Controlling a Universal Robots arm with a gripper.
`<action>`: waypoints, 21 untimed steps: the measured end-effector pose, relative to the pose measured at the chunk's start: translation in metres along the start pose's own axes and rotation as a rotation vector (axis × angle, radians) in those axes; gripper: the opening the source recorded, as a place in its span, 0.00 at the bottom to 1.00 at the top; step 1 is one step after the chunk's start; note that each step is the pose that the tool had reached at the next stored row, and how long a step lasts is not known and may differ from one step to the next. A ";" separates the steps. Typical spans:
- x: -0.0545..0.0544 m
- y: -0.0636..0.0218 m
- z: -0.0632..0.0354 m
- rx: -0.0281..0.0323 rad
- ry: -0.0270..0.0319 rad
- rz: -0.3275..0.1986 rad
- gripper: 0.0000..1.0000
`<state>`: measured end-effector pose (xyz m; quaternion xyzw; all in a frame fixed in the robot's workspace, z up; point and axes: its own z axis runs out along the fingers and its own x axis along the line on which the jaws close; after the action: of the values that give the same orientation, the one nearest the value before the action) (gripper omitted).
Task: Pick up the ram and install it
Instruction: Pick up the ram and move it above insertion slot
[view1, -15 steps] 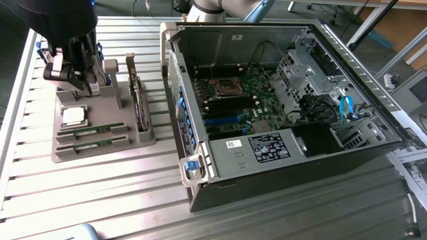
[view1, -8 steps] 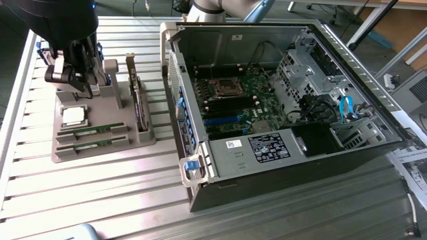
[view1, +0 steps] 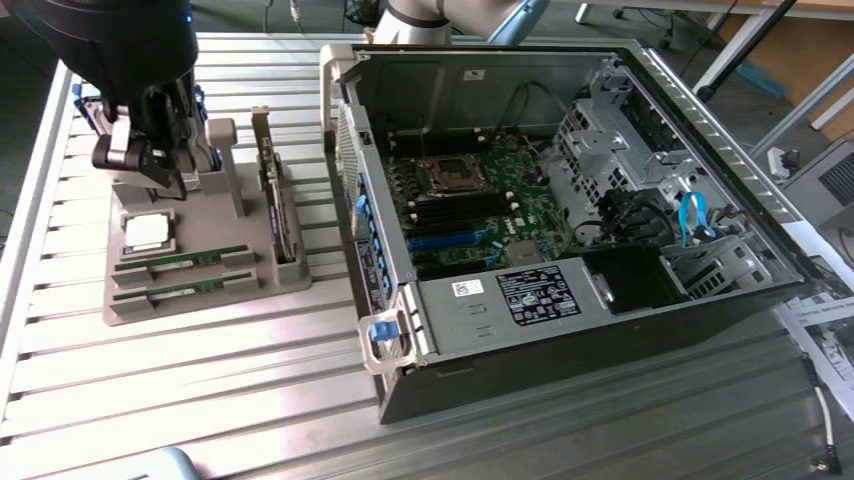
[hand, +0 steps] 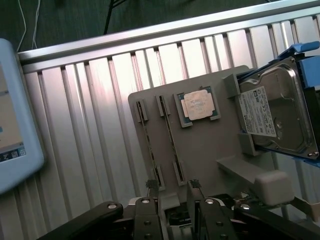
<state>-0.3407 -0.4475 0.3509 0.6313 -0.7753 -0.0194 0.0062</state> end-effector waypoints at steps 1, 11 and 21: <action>0.000 0.0000 0.0005 0.0000 0.0000 0.000 0.36; 0.000 -0.0002 0.0059 0.0000 0.0000 0.000 0.36; 0.000 -0.0004 0.0110 0.0000 0.0000 0.000 0.36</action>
<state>-0.3407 -0.4475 0.3400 0.6313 -0.7752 -0.0194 0.0062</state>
